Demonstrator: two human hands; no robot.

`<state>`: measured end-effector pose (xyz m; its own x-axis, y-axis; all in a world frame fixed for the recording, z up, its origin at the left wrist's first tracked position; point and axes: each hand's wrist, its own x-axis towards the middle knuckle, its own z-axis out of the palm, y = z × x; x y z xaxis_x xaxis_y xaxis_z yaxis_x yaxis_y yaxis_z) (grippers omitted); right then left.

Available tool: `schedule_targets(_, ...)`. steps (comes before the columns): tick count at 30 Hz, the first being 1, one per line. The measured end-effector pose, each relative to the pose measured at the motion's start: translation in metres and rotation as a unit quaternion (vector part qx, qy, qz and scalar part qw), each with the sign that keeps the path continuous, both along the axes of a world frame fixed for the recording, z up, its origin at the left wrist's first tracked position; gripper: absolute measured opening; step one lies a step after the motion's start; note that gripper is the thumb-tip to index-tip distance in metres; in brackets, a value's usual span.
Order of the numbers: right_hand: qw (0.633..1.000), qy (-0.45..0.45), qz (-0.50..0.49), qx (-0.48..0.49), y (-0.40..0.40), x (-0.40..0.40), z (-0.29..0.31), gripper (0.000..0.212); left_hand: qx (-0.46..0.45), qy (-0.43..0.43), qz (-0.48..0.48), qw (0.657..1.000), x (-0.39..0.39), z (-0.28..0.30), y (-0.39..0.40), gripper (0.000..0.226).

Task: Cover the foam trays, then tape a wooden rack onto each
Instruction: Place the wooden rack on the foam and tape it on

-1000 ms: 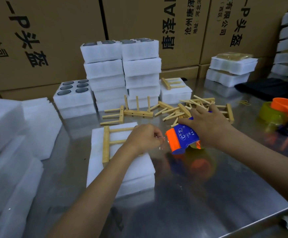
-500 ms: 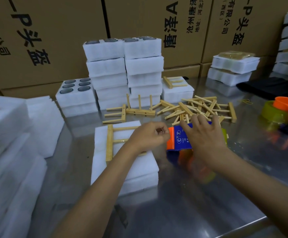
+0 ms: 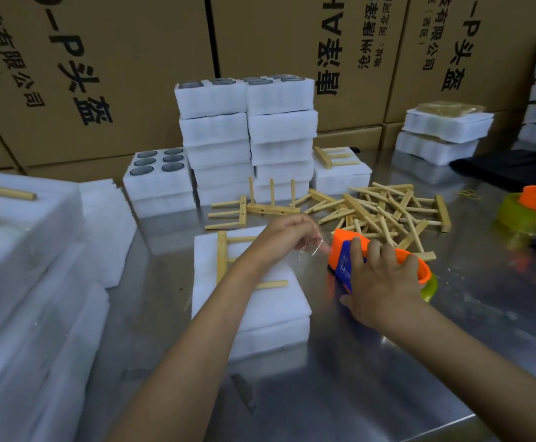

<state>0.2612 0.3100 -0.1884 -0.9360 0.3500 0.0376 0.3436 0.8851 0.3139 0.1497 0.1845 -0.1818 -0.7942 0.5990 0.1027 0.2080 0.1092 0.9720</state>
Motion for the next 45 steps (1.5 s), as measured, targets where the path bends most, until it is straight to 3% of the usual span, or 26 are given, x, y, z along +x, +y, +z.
schedule_targets(3, 0.999, -0.016, -0.019, -0.046, -0.004, -0.004, 0.013, 0.076, -0.003, -0.007, 0.013, 1.000, -0.001, -0.002, 0.001, 0.025)
schedule_targets(7, 0.979, 0.157, 0.065, -0.116, 0.009, -0.013, 0.038, 0.041, -0.005, -0.014, 0.002, 1.000, 0.000, -0.001, 0.002, 0.010)
schedule_targets(9, 0.930, 0.214, 0.100, -0.282, 0.012, -0.020, 0.046, 0.037, -0.003, -0.017, 0.005, 1.000, 0.000, 0.000, 0.003, 0.011)
schedule_targets(13, 0.809, 0.146, 0.039, -0.568, 0.007, -0.041, 0.043, 0.037, -0.024, -0.002, 0.019, 1.000, -0.004, -0.002, 0.001, 0.022)
schedule_targets(16, 0.766, 0.148, 0.003, -0.626, 0.009, -0.047, 0.031, 0.032, -0.035, 0.008, 0.027, 0.999, -0.005, -0.001, 0.000, 0.028)
schedule_targets(20, 0.704, 0.169, -0.013, -0.689, 0.012, -0.044, 0.025, 0.031, -0.050, 0.007, 0.023, 0.998, -0.003, 0.000, 0.001, 0.014)
schedule_targets(24, 0.752, 0.229, 0.049, -0.616, 0.015, -0.039, 0.024, 0.036, -0.063, 0.006, 0.025, 0.998, -0.002, -0.003, 0.003, 0.021)
schedule_targets(28, 0.878, 0.244, 0.158, -0.382, 0.008, -0.032, 0.018, 0.019, -0.091, 0.035, 0.082, 0.992, -0.005, -0.011, 0.009, 0.035)
schedule_targets(32, 0.945, 0.183, 0.178, -0.205, -0.004, -0.030, 0.010, 0.018, -0.191, 0.112, 0.124, 0.967, -0.010, -0.017, 0.014, 0.025)
schedule_targets(35, 0.960, 0.151, 0.188, -0.143, -0.013, -0.028, -0.001, 0.014, -0.132, 0.062, 0.162, 0.976, -0.013, -0.014, 0.010, 0.037)
schedule_targets(38, 0.958, 0.157, 0.185, -0.151, -0.021, -0.032, -0.010, 0.017, -0.030, 0.013, 0.209, 0.977, -0.016, -0.015, 0.007, 0.031)
schedule_targets(42, 0.941, 0.101, 0.210, -0.246, -0.021, -0.044, -0.022, 0.026, 0.049, -0.002, 0.220, 0.974, -0.009, -0.008, 0.003, 0.031)
schedule_targets(45, 0.906, 0.085, 0.223, -0.349, -0.017, -0.049, -0.032, 0.018, 0.089, 0.084, 0.240, 0.963, 0.000, 0.001, -0.005, 0.032)
